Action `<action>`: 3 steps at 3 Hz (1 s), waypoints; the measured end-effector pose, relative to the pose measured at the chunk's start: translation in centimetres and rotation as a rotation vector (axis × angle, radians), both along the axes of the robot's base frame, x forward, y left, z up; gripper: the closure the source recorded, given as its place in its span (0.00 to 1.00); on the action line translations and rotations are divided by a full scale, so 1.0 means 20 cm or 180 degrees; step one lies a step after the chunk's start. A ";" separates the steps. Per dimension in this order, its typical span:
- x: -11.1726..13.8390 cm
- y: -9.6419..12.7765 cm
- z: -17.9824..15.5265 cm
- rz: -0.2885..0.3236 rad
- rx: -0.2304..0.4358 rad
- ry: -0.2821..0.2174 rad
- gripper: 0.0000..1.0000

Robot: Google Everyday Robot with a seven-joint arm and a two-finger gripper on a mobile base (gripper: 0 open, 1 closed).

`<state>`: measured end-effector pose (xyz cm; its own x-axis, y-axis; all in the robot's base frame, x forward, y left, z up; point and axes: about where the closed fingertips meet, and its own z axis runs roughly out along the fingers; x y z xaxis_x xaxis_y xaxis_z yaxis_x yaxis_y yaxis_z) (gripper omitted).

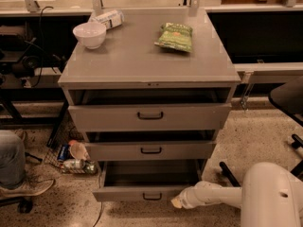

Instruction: Close bottom drawer

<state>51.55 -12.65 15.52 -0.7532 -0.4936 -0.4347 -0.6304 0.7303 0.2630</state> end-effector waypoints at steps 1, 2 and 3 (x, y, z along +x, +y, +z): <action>0.18 -0.16 -0.05 -0.0320 -0.0185 -0.0352 1.00; 0.18 -0.16 -0.05 -0.0320 -0.0185 -0.0352 1.00; 0.37 -0.21 -0.05 -0.0489 -0.0168 -0.0648 1.00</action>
Offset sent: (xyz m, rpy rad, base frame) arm 0.1416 -0.0764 -0.0128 -0.1057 -0.3586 -0.2711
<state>58.94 -16.84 14.60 -0.7208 -0.4061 -0.5617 -0.5470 0.8310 0.1010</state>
